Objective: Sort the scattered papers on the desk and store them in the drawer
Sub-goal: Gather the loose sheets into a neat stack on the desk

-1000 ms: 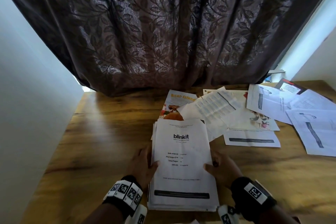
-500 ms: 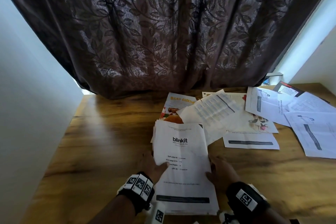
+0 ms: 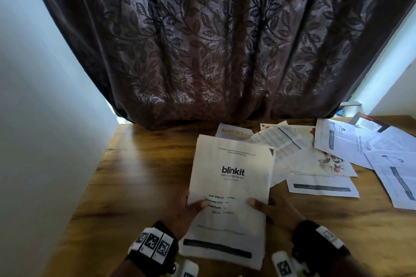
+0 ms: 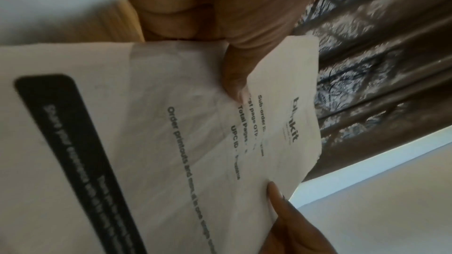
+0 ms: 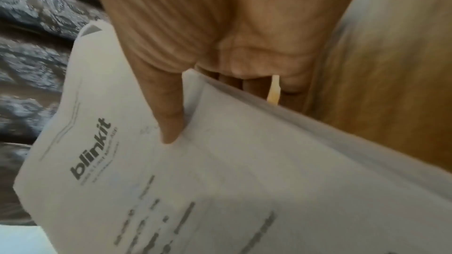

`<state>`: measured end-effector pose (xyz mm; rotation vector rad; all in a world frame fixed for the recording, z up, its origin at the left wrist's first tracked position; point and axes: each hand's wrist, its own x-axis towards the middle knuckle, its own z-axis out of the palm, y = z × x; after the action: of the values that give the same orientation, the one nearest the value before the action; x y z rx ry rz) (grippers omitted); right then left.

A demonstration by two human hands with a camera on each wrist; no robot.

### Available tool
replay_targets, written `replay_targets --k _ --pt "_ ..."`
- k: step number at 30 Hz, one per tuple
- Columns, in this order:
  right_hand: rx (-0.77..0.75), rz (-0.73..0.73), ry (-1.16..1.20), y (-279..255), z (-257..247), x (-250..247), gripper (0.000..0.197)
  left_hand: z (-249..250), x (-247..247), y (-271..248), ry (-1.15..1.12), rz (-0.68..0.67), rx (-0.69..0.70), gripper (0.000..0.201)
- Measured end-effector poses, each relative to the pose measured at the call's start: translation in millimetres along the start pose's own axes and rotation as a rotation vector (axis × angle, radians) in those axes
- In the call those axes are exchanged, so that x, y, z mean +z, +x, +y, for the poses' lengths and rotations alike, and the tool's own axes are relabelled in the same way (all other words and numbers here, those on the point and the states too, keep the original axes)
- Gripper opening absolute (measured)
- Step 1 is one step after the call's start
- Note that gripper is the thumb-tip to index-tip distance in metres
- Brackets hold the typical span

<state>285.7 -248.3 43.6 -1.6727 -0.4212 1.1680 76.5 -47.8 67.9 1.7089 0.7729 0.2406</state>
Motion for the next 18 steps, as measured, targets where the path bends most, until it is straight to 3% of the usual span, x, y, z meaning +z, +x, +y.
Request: replay_targets --k 3,5,8,10,14,18 --pt "-0.126 -0.047 -0.001 -3 -38 23 0.041 9 -25 -12 0.06 0.09 0.099 0.017" --pt "-0.27 -0.002 -0.05 -4 -59 38 0.034 13 -41 -19 0.017 0.153 0.156 0.023" --pt "-0.389 -0.016 -0.115 0 -70 57 0.038 8 -59 -24 -0.04 0.181 0.22 0.038" --pt "-0.398 -0.015 -0.196 11 -61 64 0.048 -4 -64 -29 -0.042 0.184 0.217 0.043" --pt "-0.379 -0.032 -0.351 29 -37 78 0.053 -28 -61 -32 -0.08 0.275 0.134 0.034" --pt "-0.322 0.004 -0.283 41 -48 92 0.049 -31 -76 -24 -0.128 0.327 0.112 0.032"
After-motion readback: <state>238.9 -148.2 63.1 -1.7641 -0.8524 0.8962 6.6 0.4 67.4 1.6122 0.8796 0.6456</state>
